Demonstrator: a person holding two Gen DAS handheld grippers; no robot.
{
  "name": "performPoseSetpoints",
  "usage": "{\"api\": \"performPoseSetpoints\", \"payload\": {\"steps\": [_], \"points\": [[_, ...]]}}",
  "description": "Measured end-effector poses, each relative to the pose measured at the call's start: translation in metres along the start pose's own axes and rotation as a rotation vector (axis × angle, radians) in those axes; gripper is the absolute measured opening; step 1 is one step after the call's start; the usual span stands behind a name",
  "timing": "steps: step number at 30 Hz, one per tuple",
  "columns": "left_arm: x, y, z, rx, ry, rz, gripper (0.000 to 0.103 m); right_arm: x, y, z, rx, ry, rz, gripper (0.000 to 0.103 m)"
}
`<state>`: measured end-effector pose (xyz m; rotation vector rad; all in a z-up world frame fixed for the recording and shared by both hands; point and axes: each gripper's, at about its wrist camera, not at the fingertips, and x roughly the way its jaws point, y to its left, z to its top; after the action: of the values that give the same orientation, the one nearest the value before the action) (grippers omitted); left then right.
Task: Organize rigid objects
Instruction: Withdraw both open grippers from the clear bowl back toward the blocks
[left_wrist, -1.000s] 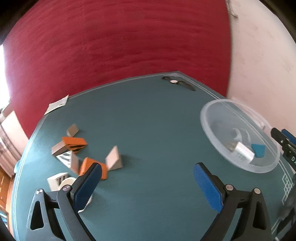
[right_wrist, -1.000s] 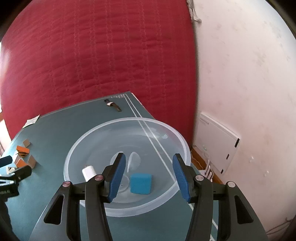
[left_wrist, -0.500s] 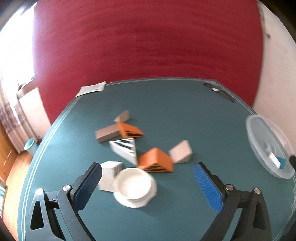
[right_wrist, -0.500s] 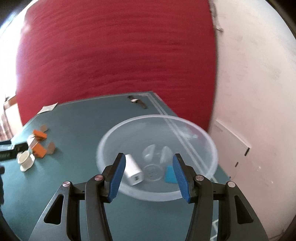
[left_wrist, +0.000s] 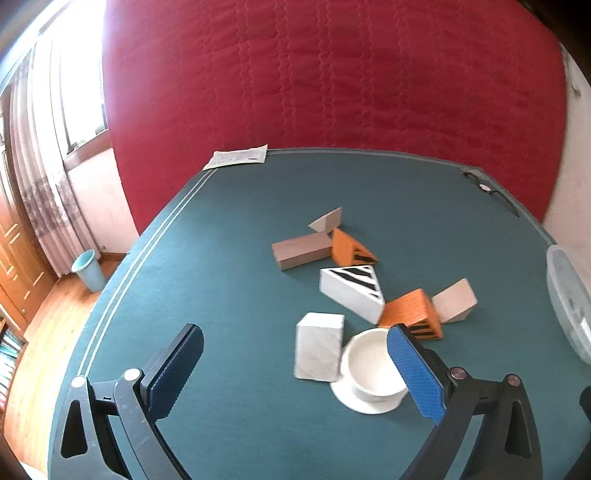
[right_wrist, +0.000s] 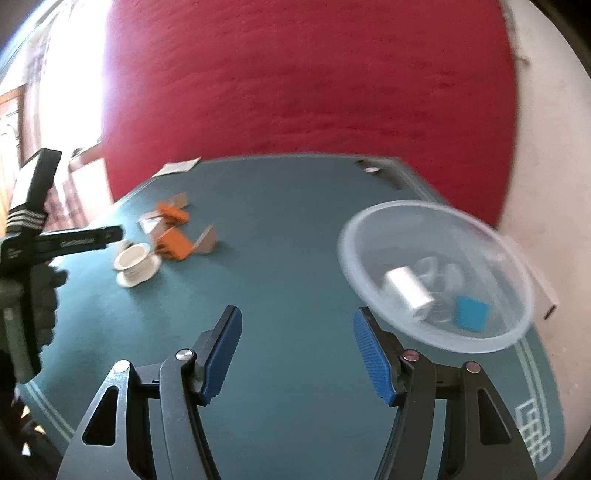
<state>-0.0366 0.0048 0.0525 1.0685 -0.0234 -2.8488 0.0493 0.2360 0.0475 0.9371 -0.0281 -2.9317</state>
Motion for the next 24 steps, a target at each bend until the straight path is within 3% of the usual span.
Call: {"api": "performPoseSetpoints", "payload": {"steps": [12,24], "points": [[0.013,0.037,0.0,-0.021,0.001,0.04,0.101,0.041,0.061,0.02,-0.06,0.124,0.191,0.064],[0.018,0.057,-0.004,-0.011,0.01,0.05,0.101,0.08,0.118,0.036,-0.11,0.218,0.276,0.064]]}}
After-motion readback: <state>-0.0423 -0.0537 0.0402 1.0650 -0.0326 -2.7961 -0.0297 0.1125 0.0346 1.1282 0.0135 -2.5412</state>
